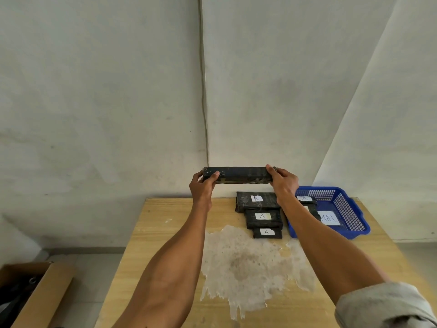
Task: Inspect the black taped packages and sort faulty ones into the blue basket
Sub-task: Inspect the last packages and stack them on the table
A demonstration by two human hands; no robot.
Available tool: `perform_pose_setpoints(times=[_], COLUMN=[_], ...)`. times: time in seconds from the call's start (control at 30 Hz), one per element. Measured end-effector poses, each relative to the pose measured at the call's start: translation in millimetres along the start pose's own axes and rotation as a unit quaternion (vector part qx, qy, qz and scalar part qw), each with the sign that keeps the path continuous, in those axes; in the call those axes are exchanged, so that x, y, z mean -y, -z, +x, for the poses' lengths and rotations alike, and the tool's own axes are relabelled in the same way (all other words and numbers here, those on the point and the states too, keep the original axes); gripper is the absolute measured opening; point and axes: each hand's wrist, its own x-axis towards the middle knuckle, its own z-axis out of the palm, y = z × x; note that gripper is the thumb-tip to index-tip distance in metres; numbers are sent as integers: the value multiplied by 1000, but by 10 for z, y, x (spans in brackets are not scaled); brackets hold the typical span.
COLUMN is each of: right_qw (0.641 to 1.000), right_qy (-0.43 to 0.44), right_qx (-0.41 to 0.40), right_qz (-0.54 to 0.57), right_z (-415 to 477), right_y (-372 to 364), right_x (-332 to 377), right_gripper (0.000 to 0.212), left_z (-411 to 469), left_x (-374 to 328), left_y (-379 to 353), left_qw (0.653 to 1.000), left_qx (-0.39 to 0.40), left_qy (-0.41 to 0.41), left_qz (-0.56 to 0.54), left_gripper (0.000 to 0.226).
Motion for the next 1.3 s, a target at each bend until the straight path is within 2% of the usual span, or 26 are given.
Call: perform_pose_setpoints(times=[0.1,0.23,0.37,0.43,0.53,0.63,0.73,0.83,0.97,1.07,1.17,1.3], right_qw=[998,994,995,997,996,989,972,954,898,865,833,801], right_qy=[33,55,40,4,-39,-1,71,129,214,264,292,354], right_qx=[49,88,86,82,80,116,142,140,167,205,244,219], right_qz=[-15,-25,-17,-2,-13,-89,-175,-230,-345,-374,-401,-430], right_z=[9,1,16,59,110,-11,-105,-131,-117,-170,-278,-340], right_y=[24,54,38,17,-3,29,40,18,-41,-123,-185,-223], right_x=[-43,-30,-46,-83,-163,-186,-183,-147,-76,-11,-38,-69], right_gripper=[36,47,50,46,52,62,69,69,56,49,58,53], left_z=[37,90,64,32,12,43,72,78,65,69,89,65], left_x=[-34,-46,-24,-34,-78,-139,-163,-119,-58,-48,-34,-25], left_y=[-3,22,42,36,5,-28,-38,-13,-25,-88,-132,-124], left_qw=[999,997,996,995,995,997,995,994,995,997,998,998], left_qx=[-29,-62,-70,-68,-53,-40,-41,-56,-54,-43,-38,-35], left_qy=[15,22,25,22,24,55,85,89,70,55,58,60], left_qz=[-32,-41,-54,-69,-82,-43,-14,-29,-38,-15,9,9], left_gripper=[41,36,32,29,21,24,35,37,33,36,34,27])
